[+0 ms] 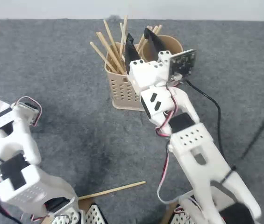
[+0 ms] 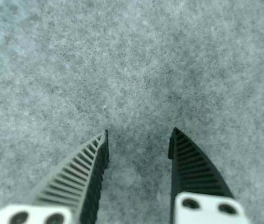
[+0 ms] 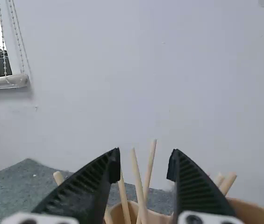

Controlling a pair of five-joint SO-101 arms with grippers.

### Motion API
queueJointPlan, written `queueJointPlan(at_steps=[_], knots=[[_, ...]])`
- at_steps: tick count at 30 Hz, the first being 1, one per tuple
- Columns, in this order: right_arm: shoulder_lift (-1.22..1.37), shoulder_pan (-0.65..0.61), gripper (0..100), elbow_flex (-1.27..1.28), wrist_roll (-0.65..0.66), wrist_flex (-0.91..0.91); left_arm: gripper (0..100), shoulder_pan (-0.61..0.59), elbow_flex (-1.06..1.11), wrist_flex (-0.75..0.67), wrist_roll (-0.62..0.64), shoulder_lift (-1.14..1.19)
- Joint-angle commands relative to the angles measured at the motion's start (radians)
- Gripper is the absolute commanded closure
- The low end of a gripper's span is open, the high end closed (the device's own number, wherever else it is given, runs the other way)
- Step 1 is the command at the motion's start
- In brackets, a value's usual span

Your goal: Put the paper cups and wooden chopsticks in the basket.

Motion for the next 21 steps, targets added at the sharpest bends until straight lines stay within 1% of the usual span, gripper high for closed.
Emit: queueJointPlan(at_steps=[1,4,6,9,12,15,18,21], knots=[[-0.179,-0.010,82.1,-0.055,-0.020,0.114,80,0.012,-0.048,0.002,0.012,-0.009],[-0.325,-0.016,82.1,-0.055,-0.021,0.289,80,0.012,-0.048,0.002,0.012,-0.009],[-0.423,-0.035,82.1,-0.055,-0.021,0.466,80,0.012,-0.048,0.002,0.012,-0.009],[-0.533,-0.097,82.1,-0.054,-0.021,0.739,80,0.012,-0.048,0.002,0.012,-0.009],[-0.585,-0.165,81.9,-0.054,-0.017,1.007,80,0.012,-0.048,0.002,0.012,-0.009],[-0.581,-0.236,81.9,-0.049,-0.009,1.213,80,0.011,-0.048,0.002,0.012,-0.009],[-0.553,-0.294,81.9,-0.040,0.109,1.359,80,0.009,-0.048,0.002,0.012,-0.009],[-0.509,-0.358,81.9,-0.002,0.224,1.405,80,0.009,-0.048,0.002,0.012,-0.009]])
